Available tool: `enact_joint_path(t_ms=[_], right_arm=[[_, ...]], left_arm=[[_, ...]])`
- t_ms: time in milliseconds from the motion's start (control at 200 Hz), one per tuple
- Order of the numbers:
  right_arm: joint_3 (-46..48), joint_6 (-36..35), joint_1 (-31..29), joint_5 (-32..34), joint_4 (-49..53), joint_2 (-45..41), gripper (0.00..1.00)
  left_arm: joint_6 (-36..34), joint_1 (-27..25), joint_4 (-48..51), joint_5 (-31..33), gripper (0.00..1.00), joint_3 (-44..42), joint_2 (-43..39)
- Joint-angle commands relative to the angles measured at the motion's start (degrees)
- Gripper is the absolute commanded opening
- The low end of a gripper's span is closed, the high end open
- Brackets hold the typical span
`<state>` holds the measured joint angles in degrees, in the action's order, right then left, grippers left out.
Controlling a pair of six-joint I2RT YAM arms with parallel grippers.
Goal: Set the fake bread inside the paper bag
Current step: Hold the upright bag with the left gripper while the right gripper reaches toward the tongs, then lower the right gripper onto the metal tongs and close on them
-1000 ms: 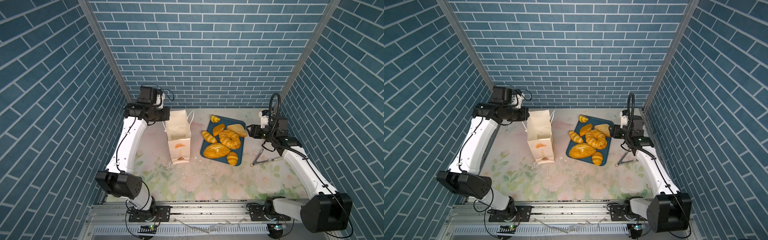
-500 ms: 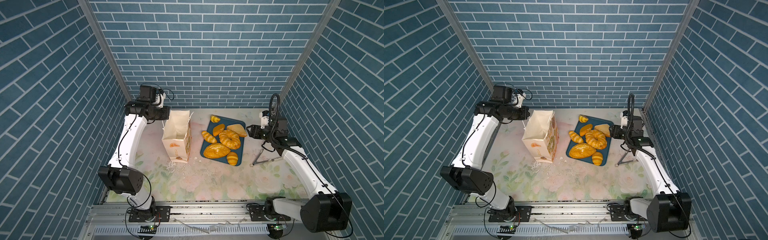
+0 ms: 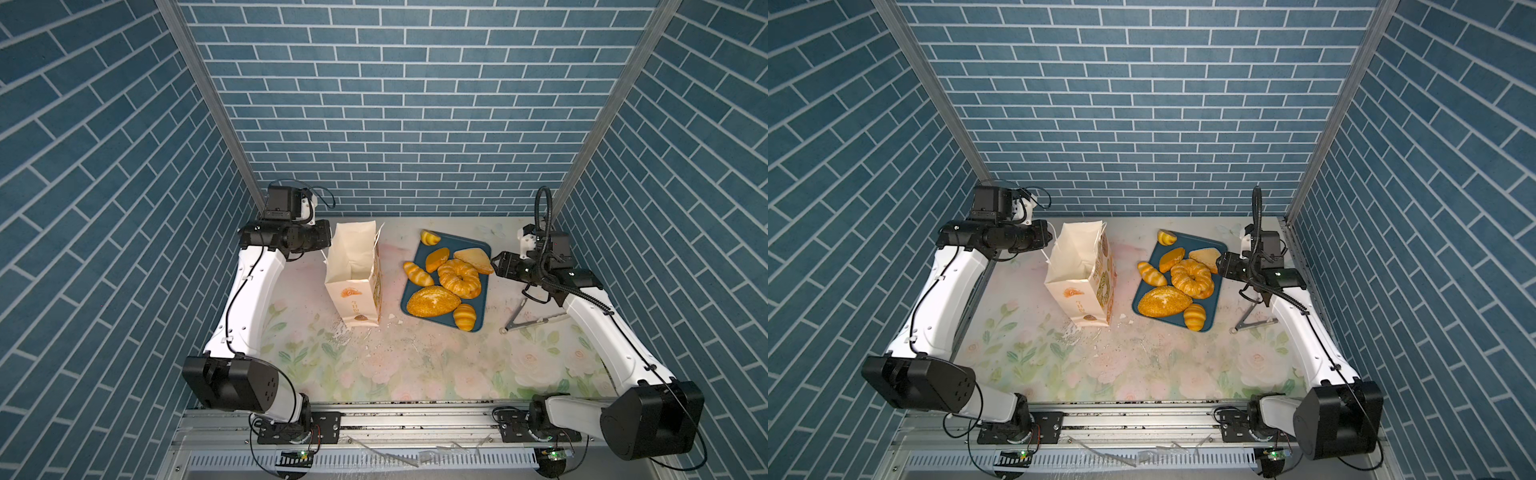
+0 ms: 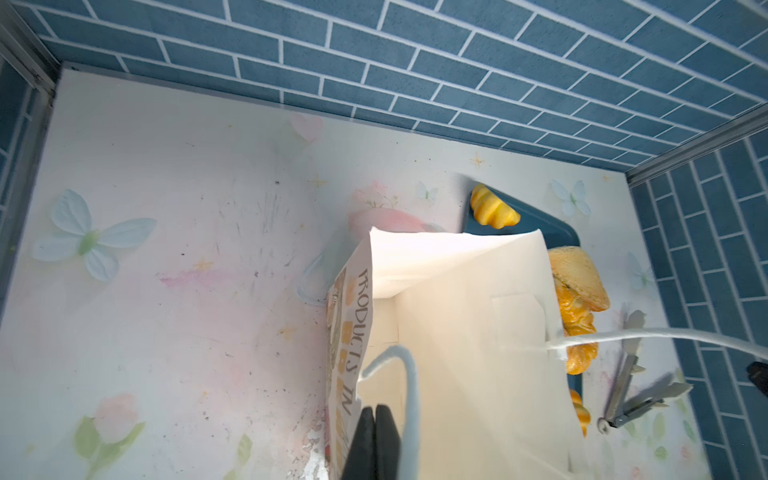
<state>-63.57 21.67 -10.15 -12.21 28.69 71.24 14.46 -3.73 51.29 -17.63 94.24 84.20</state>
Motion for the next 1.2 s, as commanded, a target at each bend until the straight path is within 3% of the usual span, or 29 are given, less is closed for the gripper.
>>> enact_joint_path(t_ms=[0,245,395,635,840,960,1195], right_arm=[[-2.4,2.0,-1.2,-1.0,2.3,-0.4,0.71],[-4.3,5.9,-2.7,4.8,6.2,0.5,0.70],[-4.2,8.2,-2.8,10.3,8.7,0.3,0.70],[-1.8,11.7,-2.8,13.9,12.1,-1.8,0.73],[-3.1,18.5,-2.3,24.9,21.9,-0.8,0.79],[-2.7,22.8,-1.3,27.1,26.1,0.5,0.80],[5.5,36.1,3.5,21.5,21.0,4.0,0.81]], left_arm=[[5.4,1.6,-4.6,-3.9,0.03,-4.1,-2.9],[12.1,2.5,-8.3,-5.1,0.01,-11.1,-8.3],[12.2,2.8,-8.1,-3.8,0.02,-13.0,-9.4],[9.9,3.1,-9.2,-4.1,0.34,-12.0,-10.8],[3.3,3.1,-7.8,-1.5,0.63,-10.1,-12.9],[0.0,3.1,-7.3,1.8,0.73,-10.2,-14.6],[-1.1,3.1,-10.0,3.3,0.82,-13.9,-18.2]])
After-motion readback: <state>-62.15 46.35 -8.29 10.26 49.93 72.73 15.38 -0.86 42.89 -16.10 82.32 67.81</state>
